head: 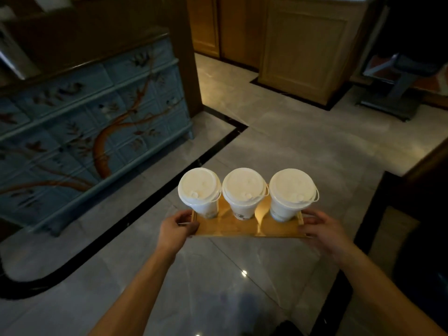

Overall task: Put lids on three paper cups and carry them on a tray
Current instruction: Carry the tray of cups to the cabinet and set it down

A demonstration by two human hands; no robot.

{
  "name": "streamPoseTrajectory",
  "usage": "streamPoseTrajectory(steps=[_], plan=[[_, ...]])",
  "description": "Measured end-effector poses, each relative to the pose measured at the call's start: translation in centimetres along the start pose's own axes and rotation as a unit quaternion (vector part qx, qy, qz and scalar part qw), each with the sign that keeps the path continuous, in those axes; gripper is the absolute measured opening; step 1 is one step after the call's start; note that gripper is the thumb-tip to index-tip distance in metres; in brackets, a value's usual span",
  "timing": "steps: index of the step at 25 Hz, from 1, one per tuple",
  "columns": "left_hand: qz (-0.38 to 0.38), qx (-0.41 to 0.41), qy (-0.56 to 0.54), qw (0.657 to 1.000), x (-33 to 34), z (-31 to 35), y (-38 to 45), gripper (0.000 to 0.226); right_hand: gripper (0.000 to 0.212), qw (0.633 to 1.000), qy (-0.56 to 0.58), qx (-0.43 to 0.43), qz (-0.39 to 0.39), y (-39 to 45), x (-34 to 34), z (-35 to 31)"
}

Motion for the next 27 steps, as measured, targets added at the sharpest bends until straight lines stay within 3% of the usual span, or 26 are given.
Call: streamPoseTrajectory(steps=[15, 27], plan=[[0.192, -0.067, -0.063, 0.977, -10.3, 0.6, 8.2, 0.028, 0.044, 0.974, -0.102, -0.004, -0.200, 18.2, 15.6, -11.7], [0.287, -0.112, -0.113, 0.945, -14.0, 2.3, 18.7, 0.027, 0.044, 0.948, -0.171, -0.006, -0.270, 31.4, 26.6, -20.5]])
Point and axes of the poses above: each hand's wrist, its own y-axis towards the middle knuckle, its own x-axis out of the palm, z = x × y, the point moved 2 cm from there along y, towards the middle knuckle, and after that the axes turned 3 degrees about -z, right-handed, at the moved point
